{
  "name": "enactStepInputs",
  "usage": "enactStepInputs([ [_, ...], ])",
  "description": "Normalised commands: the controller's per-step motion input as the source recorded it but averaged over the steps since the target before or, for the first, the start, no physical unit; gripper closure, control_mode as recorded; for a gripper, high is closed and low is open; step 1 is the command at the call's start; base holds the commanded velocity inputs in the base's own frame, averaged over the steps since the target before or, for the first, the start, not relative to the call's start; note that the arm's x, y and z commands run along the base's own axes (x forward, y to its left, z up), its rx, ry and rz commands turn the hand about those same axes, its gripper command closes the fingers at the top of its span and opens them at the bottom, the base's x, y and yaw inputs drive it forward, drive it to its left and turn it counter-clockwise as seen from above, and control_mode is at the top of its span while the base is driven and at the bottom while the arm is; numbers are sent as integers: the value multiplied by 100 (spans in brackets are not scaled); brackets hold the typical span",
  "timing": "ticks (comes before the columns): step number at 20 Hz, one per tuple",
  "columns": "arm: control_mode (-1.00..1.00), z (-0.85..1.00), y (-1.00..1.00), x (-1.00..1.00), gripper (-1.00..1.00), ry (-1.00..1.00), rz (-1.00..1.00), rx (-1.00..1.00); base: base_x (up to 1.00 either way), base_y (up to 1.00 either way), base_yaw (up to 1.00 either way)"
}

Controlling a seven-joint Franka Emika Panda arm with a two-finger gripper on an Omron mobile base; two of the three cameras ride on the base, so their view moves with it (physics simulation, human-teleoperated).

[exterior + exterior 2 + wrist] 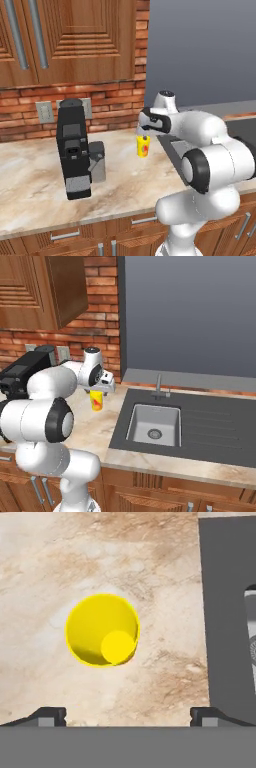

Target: Pick the cup and bowl from the counter and place them on the counter next to the sink.

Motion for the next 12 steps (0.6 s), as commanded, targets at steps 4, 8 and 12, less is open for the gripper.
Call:
enactStepInputs([
  [4, -100, 28, 7, -97, -100, 0, 8, 0, 0, 0, 0],
  [8, -100, 28, 1, -95, -100, 0, 5, 0, 0, 0, 0],
  [12, -100, 5, 0, -99, -100, 0, 2, 0, 0, 0, 0],
])
